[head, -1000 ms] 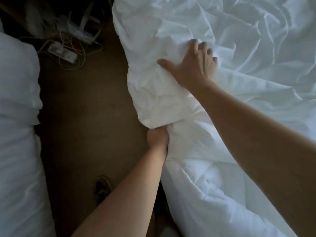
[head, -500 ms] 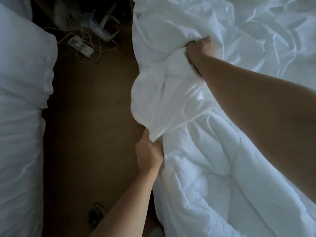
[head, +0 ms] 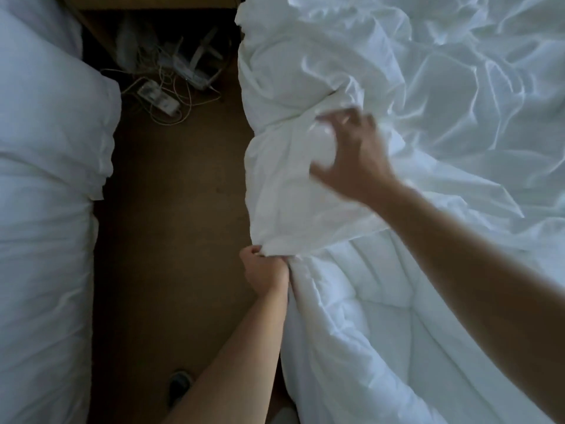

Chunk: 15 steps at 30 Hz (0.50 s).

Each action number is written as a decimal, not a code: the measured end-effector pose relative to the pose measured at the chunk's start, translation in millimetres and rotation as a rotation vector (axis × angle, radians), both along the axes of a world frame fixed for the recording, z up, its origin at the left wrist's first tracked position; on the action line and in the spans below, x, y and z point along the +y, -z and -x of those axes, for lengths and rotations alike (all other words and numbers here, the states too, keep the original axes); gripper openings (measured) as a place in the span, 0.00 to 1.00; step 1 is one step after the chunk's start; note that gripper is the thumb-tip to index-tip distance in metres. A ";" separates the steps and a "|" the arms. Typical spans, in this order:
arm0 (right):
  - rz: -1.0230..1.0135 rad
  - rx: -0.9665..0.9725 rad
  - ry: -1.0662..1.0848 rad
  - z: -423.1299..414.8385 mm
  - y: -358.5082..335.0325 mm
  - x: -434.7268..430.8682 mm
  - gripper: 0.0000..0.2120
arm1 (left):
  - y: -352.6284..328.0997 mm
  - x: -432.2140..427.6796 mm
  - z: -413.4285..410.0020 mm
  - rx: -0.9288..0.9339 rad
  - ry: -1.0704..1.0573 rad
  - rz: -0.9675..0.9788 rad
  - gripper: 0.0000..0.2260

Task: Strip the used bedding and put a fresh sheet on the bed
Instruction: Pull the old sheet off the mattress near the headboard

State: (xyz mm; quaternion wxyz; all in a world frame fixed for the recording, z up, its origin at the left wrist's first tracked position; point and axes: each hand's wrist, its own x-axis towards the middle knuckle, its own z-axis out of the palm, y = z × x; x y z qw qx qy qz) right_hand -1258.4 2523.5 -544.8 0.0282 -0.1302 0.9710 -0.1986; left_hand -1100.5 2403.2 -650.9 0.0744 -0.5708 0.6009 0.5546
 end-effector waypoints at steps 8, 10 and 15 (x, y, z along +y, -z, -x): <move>-0.586 -0.172 -0.234 -113.6 63.1 -0.1 0.06 | 34.8 -2.9 28.8 -0.307 -0.005 0.075 0.17; -0.570 -0.159 -0.210 -109.7 69.7 2.9 0.04 | 30.4 -0.6 8.2 -0.220 0.240 0.160 0.16; -0.425 -0.062 -0.134 -110.8 61.9 5.8 0.03 | 13.4 14.2 -53.4 0.098 0.664 0.538 0.11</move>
